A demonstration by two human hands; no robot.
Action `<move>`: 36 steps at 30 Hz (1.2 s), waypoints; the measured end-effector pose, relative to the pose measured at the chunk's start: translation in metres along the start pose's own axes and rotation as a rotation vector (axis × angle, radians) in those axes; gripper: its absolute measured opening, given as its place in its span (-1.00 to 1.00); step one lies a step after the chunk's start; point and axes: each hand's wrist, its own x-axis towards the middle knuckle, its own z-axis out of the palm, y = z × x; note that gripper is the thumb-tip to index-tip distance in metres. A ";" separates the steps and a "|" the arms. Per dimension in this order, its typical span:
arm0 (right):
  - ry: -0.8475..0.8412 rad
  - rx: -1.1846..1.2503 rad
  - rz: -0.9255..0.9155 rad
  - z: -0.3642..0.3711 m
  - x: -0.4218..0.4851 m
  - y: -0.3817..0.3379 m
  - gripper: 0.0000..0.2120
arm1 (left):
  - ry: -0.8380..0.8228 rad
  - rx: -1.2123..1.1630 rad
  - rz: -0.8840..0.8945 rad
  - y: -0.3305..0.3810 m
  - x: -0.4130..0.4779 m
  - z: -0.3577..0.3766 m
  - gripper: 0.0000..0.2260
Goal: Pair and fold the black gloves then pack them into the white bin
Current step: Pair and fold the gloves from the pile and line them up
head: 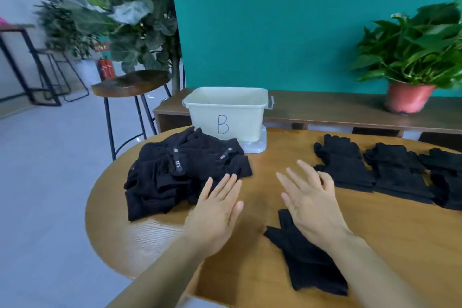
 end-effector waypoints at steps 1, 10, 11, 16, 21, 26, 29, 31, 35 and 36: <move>0.003 0.003 -0.016 0.005 0.007 -0.004 -0.54 | 0.000 -0.006 -0.005 -0.008 0.000 0.001 -0.32; 0.073 0.093 -0.186 0.051 0.085 -0.058 -0.60 | 0.120 0.133 -0.062 -0.090 0.024 -0.007 -0.54; 0.069 0.101 -0.205 0.055 0.094 -0.068 -0.63 | 0.139 0.141 -0.072 -0.100 0.026 -0.011 -0.54; -0.083 0.162 -0.247 0.069 0.128 -0.125 -0.53 | 0.133 0.185 -0.105 -0.145 0.032 -0.023 -0.50; -0.120 0.138 -0.225 0.084 0.146 -0.158 -0.55 | 0.126 0.123 -0.117 -0.166 0.028 -0.019 -0.44; -0.048 0.105 -0.218 0.082 0.148 -0.165 -0.90 | 0.102 0.060 -0.118 -0.165 0.022 -0.021 -0.36; -0.030 0.180 -0.161 0.077 0.145 -0.158 -0.90 | 0.073 0.018 -0.084 -0.161 0.018 -0.031 -0.34; -0.045 0.352 -0.091 0.067 0.142 -0.145 -0.82 | 0.113 0.028 -0.054 -0.156 0.017 -0.037 -0.37; -0.290 0.805 0.083 0.030 0.137 -0.111 -0.76 | 0.245 -0.029 -0.078 -0.137 0.025 -0.053 -0.71; -0.343 0.904 0.127 0.018 0.135 -0.102 -0.77 | 0.265 -0.097 -0.092 -0.129 0.028 -0.058 -0.76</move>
